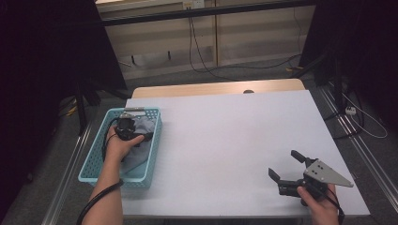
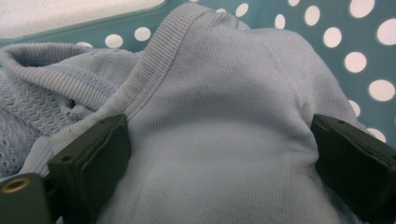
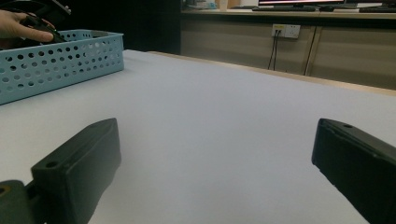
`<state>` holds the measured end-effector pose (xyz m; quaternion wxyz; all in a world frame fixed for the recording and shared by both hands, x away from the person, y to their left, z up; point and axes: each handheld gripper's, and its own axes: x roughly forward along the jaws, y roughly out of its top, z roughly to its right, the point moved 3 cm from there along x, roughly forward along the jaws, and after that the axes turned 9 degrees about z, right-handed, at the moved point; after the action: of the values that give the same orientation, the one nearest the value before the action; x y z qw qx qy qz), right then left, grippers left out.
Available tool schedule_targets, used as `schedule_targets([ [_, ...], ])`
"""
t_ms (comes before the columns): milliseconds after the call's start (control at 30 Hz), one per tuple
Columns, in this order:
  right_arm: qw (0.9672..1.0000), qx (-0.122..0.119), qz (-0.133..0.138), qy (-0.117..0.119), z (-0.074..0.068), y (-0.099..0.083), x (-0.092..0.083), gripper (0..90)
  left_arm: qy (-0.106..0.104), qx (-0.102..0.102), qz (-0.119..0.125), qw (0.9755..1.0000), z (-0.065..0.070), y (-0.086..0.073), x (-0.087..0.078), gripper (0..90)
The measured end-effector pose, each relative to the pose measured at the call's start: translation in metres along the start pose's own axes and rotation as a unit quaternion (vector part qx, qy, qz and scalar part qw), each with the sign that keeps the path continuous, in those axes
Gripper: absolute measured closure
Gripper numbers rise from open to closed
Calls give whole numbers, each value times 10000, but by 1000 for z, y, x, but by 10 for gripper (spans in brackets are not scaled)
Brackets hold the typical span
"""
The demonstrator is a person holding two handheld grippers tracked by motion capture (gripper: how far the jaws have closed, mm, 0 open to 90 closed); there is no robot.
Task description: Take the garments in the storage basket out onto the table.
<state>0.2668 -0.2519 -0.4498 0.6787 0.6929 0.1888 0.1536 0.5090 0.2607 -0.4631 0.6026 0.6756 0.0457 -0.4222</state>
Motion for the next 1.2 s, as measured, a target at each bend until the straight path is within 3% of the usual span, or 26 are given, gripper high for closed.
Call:
schedule_targets([
  [267, 10000, 4, -13, 78, -2, 0, 9, 9, 112, 149, -276, 9994, 0, 1, -2, 181],
  [467, 9999, 28, 27, 121, -2, 1, 11, 9, 105, -243, -456, 9986, 3, 3, -4, 313],
  [633, 9999, 21, 19, 140, -2, 2, 11, 9, 170, -100, -914, 9956, 5, 10, -3, 377],
  [767, 9999, 36, 26, 137, -1, 2, 11, 10, 198, -77, -1087, 9938, 5, 14, -3, 483],
  [967, 9999, 17, 23, 157, -2, 2, 10, 10, 195, -245, -1037, 9941, 2, 15, -5, 570],
  [1200, 9998, 1, 12, 196, -3, 2, 11, 10, 178, -723, -1143, 9907, -1, 20, -6, 632],
])
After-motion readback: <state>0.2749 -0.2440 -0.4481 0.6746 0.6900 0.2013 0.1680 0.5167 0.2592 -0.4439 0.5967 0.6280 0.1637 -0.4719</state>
